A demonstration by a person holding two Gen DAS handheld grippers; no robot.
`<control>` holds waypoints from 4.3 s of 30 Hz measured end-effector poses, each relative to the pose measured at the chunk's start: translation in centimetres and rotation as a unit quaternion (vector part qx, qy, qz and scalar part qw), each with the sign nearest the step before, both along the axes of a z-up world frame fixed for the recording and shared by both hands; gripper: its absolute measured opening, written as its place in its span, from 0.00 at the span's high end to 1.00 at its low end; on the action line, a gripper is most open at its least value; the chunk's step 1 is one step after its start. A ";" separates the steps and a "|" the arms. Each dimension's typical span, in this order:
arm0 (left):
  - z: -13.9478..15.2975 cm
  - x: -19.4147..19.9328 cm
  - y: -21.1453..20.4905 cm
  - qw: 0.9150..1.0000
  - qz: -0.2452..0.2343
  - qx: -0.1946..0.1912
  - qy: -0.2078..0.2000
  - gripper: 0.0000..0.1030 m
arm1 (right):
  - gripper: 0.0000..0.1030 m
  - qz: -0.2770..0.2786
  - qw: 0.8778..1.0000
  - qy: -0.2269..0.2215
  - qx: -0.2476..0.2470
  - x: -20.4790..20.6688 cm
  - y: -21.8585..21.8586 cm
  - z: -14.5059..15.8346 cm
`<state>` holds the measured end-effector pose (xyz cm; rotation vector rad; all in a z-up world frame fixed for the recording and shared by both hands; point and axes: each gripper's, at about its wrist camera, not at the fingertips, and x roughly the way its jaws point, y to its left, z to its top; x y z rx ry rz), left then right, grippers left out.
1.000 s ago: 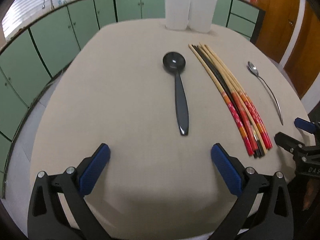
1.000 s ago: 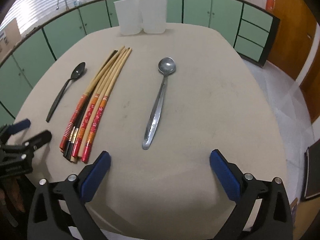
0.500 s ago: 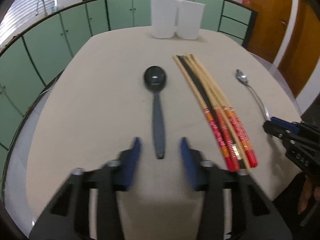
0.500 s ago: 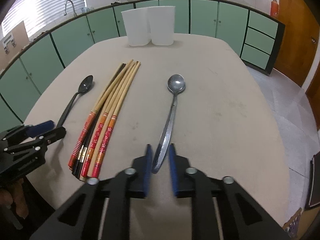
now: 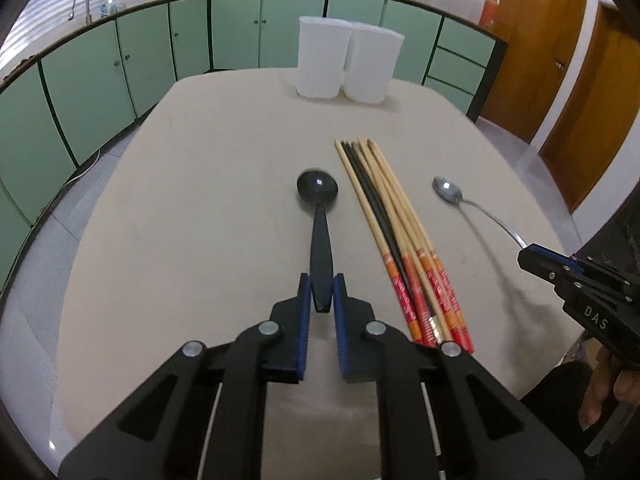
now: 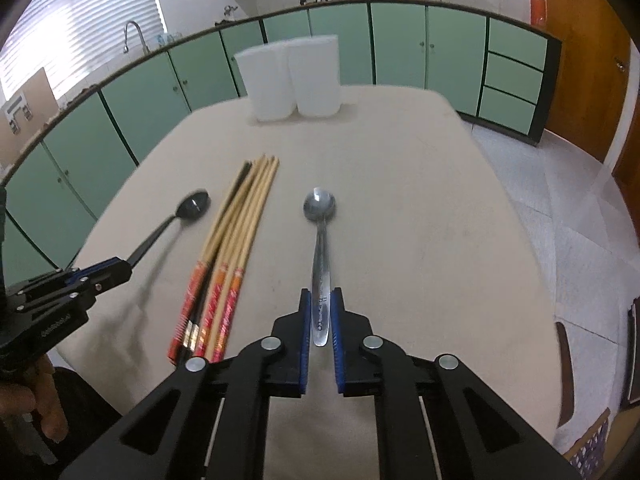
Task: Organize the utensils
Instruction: 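Carry the black spoon with the left tool while the right tool carries the metal spoon, then lower both spoons into the white holder and open both tools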
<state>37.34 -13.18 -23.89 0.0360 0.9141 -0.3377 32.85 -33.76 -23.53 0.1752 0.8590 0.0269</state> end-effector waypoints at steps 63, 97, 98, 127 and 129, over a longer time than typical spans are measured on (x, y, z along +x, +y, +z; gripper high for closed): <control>-2.4 14.9 -5.9 0.990 -0.085 0.100 0.060 0.65 | 0.99 0.066 0.998 -0.003 0.013 8.4 -3.9 9.0; 8.5 13.9 -6.2 0.995 -0.091 0.029 -0.016 0.97 | 0.99 0.073 0.997 -0.028 0.002 10.6 -2.9 12.0; 9.1 13.8 -6.2 0.995 -0.092 0.027 -0.021 0.97 | 0.99 0.073 0.997 -0.030 0.001 10.8 -2.9 12.3; 22.0 25.5 -8.1 0.993 -0.057 0.001 -0.103 0.97 | 0.99 0.056 0.996 -0.074 0.001 26.9 -3.3 21.8; 20.7 27.0 -8.5 0.994 -0.054 0.004 -0.098 0.97 | 0.99 0.051 0.996 -0.068 0.003 28.7 -3.5 20.6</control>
